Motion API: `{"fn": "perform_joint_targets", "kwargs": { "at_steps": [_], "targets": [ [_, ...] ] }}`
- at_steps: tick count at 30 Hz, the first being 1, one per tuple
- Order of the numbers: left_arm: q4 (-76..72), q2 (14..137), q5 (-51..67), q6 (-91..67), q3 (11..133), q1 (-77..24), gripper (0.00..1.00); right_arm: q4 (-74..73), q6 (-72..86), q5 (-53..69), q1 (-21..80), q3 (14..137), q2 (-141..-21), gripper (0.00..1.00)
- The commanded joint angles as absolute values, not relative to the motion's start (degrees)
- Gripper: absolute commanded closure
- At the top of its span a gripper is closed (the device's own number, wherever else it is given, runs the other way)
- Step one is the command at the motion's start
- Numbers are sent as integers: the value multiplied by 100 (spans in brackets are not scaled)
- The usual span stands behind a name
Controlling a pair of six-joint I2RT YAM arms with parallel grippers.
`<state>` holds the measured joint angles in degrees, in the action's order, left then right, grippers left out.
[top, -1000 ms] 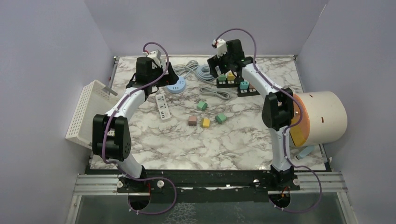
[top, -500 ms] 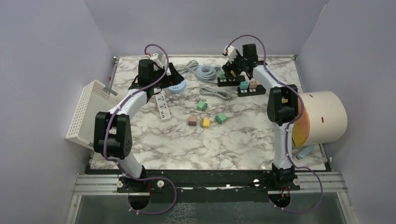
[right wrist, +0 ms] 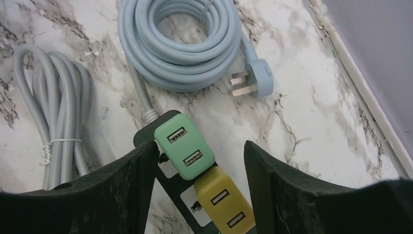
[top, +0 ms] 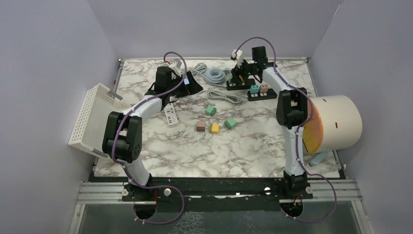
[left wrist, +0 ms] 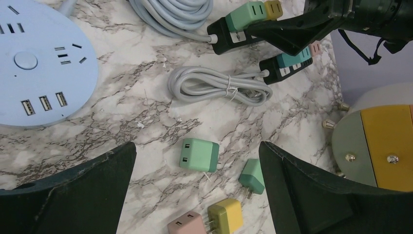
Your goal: Pull the plug off the socket
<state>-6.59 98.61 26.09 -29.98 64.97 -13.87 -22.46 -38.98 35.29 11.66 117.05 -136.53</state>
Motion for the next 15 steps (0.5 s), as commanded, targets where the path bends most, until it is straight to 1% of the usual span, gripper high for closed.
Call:
{"fn": "perform_joint_targets", "kwargs": {
  "at_steps": [1,4,5,7,8,9,10,13,15],
  "targets": [
    [-923,9822,2646,-2904,6479,-1355,1,-2500,-4040,4022,1175,11781,-13795,34],
    [-995,9787,2664,-2929,6431,-1362,1,-2677,-4081,4121,1177,11851,-13816,43],
    [-996,9783,2677,-2927,6437,-1362,1,-2707,-4078,4152,1178,11864,-13809,47],
    [-936,9790,2668,-2933,6492,-1371,1,-2768,-4087,4174,1173,11880,-13797,60],
    [-855,9799,2654,-2904,6561,-1383,1,-2795,-4091,4156,1176,11887,-13805,70],
    [-756,9802,2625,-2860,6630,-1400,1,-2819,-4109,4126,1176,11884,-13805,87],
    [-652,9800,2565,-2828,6694,-1417,1,-2831,-4120,4068,1176,11871,-13804,97],
    [-520,9848,2447,-2846,6833,-1504,1,-2802,-4082,4025,1175,11820,-13757,99],
    [-499,9980,2373,-2937,6978,-1616,1,-2454,-3839,4019,1173,11726,-13631,99]
  ]
}}
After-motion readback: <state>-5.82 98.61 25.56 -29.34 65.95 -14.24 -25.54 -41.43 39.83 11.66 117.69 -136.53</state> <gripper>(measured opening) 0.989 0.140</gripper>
